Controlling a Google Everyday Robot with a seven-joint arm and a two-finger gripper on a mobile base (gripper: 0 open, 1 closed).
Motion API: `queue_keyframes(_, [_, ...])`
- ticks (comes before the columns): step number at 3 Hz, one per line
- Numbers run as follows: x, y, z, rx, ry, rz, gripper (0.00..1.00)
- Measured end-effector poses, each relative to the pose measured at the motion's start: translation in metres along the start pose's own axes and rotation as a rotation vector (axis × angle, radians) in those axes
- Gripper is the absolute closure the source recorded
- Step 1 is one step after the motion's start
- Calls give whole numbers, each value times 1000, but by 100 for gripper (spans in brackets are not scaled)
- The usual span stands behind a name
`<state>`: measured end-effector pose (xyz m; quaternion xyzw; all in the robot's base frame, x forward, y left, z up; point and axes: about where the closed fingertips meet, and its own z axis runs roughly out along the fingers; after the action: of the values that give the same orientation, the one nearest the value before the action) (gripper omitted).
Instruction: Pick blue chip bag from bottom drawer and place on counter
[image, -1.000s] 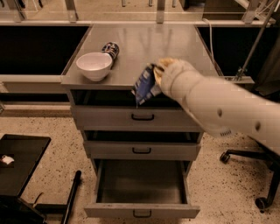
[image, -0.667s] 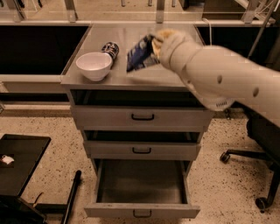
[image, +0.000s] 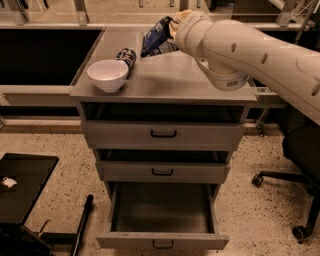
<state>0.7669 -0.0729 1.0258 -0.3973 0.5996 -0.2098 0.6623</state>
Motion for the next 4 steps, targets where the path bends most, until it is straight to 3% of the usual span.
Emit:
queue_keyframes(1, [41,36,28,-76,43,-16,100])
queue_keyframes(2, [90,66,34,-151,95,-37,100])
queue_keyframes(3, [94,66,34,-154,99,-37,100])
queue_keyframes(4, [94,66,34,-154,98,-37,82])
